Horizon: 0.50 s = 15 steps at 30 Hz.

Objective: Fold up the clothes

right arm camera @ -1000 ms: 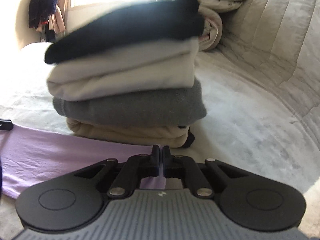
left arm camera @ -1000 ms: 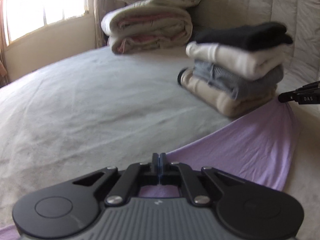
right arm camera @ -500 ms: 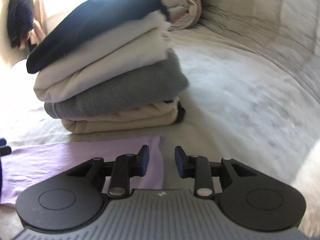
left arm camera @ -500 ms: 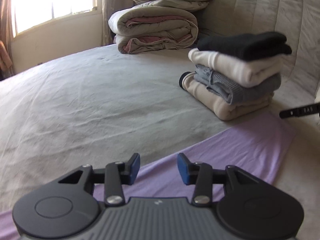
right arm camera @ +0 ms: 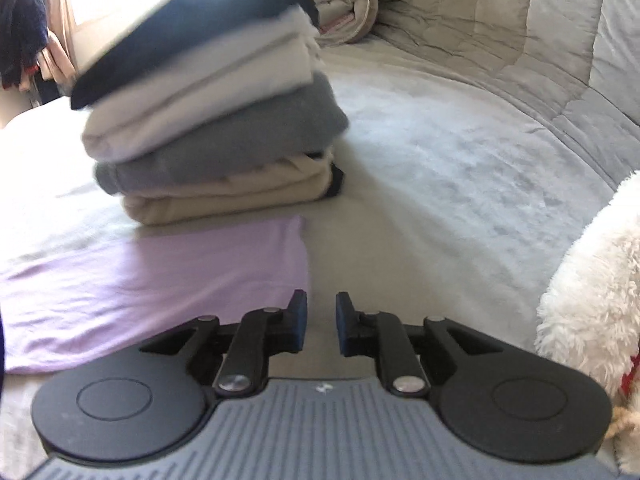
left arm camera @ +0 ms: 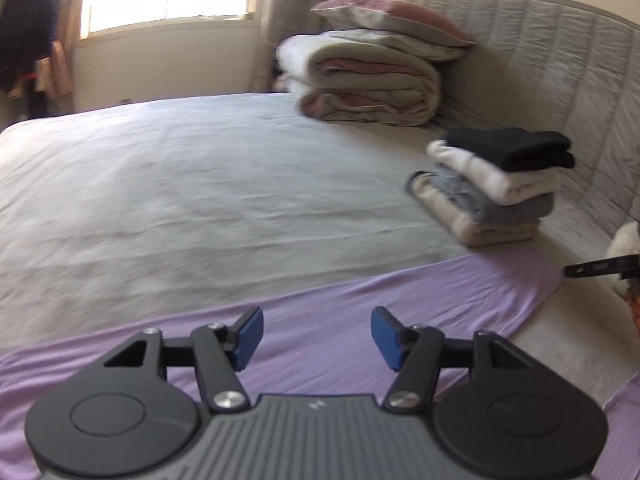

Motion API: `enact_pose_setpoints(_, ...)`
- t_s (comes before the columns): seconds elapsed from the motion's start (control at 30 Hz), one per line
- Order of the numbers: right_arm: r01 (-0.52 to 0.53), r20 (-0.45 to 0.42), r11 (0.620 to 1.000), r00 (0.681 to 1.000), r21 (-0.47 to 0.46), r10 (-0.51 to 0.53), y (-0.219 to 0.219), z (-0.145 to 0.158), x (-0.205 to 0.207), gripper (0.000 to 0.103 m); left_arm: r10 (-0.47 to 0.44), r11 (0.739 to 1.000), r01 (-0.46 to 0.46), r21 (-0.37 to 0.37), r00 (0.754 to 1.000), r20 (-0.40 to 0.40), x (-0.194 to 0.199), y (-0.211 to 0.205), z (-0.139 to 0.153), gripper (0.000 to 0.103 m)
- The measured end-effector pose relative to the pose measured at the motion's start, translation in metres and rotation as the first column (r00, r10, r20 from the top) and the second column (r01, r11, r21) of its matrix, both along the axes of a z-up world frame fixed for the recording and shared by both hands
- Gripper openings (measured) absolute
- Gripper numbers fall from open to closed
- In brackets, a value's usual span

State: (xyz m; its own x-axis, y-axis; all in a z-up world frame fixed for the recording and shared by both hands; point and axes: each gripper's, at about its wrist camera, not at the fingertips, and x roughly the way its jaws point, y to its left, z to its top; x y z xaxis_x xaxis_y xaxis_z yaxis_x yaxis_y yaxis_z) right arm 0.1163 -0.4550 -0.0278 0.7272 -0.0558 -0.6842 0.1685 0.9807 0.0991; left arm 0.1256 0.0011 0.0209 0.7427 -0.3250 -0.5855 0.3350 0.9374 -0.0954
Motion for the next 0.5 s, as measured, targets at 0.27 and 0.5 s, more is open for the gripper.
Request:
enact_pose_setpoints(0.27,-0.103,0.008,0.993,0.995,0.062,0.103,0.048,0.019,-0.013,0.028,0.136,0.991,-0.134,0.028,0.989,-0.053,-0.028,0.073,-0.008,0.062)
enact_pose_setpoints(0.5,-0.218,-0.006,0.968,0.975,0.124,0.221,0.107,0.02,-0.027,0.035,0.136,0.99,-0.138,-0.028,0.988,-0.078,-0.061,0.098,-0.015,0.059)
